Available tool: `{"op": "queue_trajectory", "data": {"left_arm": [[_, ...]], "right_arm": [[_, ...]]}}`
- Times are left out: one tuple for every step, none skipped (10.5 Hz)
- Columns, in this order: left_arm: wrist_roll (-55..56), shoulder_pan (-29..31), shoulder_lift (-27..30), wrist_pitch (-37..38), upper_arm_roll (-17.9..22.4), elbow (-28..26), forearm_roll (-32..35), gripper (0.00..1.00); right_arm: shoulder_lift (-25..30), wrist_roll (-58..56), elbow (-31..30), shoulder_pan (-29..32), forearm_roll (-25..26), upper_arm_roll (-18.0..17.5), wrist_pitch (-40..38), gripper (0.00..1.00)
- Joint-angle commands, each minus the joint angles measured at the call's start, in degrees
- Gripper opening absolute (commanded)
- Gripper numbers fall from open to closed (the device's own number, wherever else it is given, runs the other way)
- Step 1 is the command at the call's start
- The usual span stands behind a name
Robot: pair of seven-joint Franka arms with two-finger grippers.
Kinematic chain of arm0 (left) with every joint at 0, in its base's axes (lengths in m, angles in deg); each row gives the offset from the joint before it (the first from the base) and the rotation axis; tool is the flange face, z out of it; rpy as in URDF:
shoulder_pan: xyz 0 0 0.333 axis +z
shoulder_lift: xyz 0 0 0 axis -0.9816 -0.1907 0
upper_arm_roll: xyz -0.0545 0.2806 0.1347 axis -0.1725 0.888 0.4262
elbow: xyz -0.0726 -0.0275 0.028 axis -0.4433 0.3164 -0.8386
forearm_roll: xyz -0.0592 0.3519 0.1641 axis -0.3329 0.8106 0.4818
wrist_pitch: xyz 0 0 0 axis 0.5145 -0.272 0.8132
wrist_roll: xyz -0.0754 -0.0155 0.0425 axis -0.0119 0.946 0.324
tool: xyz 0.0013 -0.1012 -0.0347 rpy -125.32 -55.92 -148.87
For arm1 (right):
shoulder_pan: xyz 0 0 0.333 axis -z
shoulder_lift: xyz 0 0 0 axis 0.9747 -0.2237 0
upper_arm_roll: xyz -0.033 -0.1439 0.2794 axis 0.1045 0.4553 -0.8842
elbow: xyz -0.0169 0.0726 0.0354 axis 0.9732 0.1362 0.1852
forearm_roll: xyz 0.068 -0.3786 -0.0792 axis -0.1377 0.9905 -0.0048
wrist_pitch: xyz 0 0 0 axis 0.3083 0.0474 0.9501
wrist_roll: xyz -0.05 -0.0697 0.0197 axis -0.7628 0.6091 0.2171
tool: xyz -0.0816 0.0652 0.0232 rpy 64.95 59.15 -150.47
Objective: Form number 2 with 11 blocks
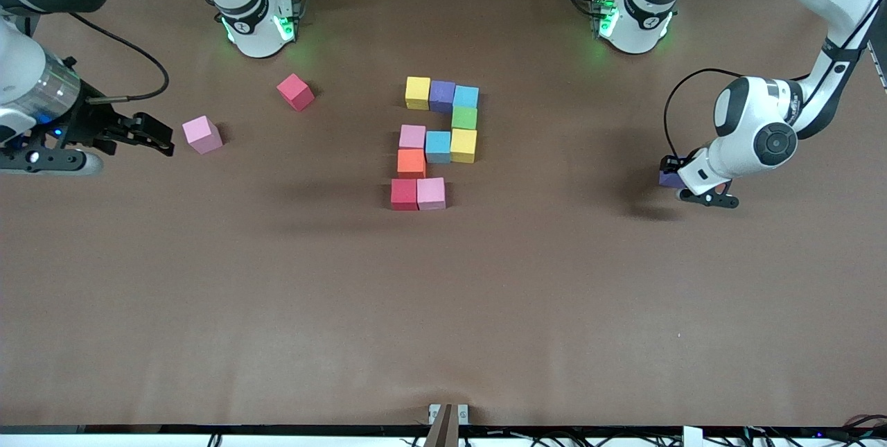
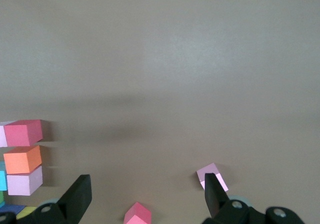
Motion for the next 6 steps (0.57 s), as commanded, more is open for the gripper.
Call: {"op": "queue_trajectory", "data": {"left_arm": [[1.49, 0.05, -1.52, -0.34, -0.51, 2.54, 0.56, 0.58], [2.19, -0.03, -1.52, -0.08, -0.68, 3.33, 0.56, 0.58], [3.50, -0.12, -1.52, -0.07, -0.77, 3.60, 0.56, 0.58], [4.12, -1.08, -1.52, -0.07, -0.86, 4.73, 0.48, 0.58], [6.30, -2.31, -2.39, 0.01, -0.86, 6.14, 0.47, 0.58], [9.37, -4.06, -2.75, 0.10, -0.95, 7.19, 0.47, 0.58]], "right_arm": [[0.18, -1.35, 3.58, 1.21, 1.12, -1.04, -1.98, 1.00], [0.18, -1.44, 4.64, 1.30, 1.12, -1.04, -2.07, 1.00], [0.27, -1.44, 4.74, 2.00, 1.12, -0.52, -2.07, 1.00], [0.27, -1.70, 4.74, 2.88, 1.12, 0.36, -1.90, 1.00], [0.27, -1.79, 4.92, 2.10, 1.12, 2.98, -1.63, 1.00], [0.27, -1.79, 5.35, 1.92, 1.29, 3.96, -1.72, 1.00]]}}
